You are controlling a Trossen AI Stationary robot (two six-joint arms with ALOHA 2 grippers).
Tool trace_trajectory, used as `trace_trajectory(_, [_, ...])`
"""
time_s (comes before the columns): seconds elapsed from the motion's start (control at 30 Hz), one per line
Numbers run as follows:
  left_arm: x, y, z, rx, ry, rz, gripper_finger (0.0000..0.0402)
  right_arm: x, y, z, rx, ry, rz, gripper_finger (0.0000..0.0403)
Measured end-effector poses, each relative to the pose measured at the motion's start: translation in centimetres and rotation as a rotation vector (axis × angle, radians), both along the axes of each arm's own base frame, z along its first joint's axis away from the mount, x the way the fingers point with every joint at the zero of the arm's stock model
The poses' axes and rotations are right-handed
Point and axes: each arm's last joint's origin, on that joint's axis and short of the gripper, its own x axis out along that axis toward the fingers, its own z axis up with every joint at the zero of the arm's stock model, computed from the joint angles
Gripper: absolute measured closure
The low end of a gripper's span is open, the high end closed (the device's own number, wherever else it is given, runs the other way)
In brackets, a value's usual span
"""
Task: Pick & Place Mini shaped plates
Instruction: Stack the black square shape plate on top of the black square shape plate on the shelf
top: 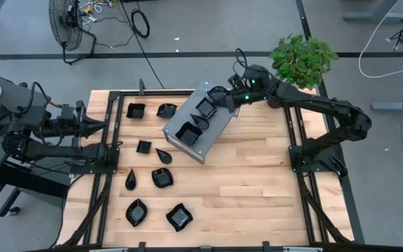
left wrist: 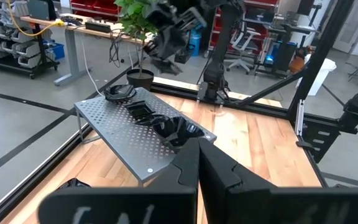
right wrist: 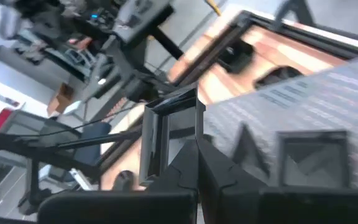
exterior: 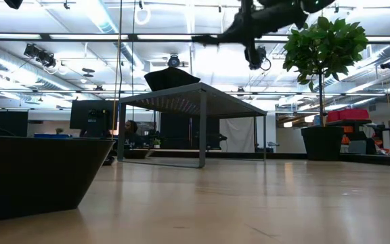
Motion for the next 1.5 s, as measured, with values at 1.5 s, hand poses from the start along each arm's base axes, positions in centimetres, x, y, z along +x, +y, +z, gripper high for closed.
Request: trace_trajectory(1.5, [0.0, 0.0, 0.0, 0.000, 0.000, 0.000, 0.0396, 1.7, -5.8, -7.9, 0.179, 0.236, -0.112, 0.0342])
